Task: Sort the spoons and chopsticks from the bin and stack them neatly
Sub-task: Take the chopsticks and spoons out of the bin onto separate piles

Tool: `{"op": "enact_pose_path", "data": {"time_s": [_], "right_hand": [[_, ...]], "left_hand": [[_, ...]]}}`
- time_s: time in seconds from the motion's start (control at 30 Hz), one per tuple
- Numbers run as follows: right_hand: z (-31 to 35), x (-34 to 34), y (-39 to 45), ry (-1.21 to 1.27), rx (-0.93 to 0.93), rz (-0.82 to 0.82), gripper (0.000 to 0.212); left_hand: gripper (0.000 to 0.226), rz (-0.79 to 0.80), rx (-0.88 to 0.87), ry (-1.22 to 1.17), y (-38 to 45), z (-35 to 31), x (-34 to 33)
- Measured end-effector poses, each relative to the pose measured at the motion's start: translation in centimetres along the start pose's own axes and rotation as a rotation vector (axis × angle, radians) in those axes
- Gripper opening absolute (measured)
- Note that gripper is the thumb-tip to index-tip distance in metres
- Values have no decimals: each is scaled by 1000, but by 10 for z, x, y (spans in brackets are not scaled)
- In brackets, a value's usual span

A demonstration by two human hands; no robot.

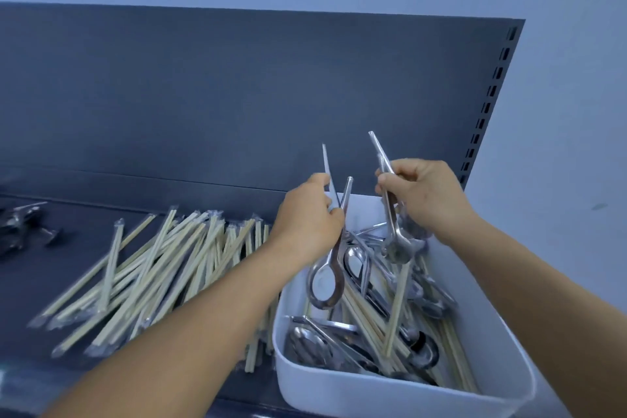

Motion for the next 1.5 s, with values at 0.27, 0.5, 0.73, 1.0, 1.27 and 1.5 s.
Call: {"op": "enact_pose_path", "data": {"time_s": [0.27,0.5,0.73,1.0,1.27,1.5], "right_hand": [[74,-52,-3,200,141,135,14],[147,-169,-14,150,211,304,25],[200,-340,-21,131,175,372,27],[207,-492,-32,29,-25,449,26],[188,-554,-20,-176,-120,419,22],[179,-546,-28,-329,-86,556,58]], "left_hand": [[44,-153,30,93,-8,23,82],[46,-251,140,98,-27,120,181],[49,-266,224,172,-38,260,294],[48,-124,326,248,-32,371,343],[50,-38,331,312,-5,415,328],[52,124,233,536,-7,427,322]]}}
Point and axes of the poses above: each hand's wrist, its own y-axis towards the middle knuckle, its own x-axis out of the back of the hand, z = x × y, the point moved 6 cm from there along y, towards the middle knuckle, and after that the axes turned 2 degrees about x, right-handed, at the moved point
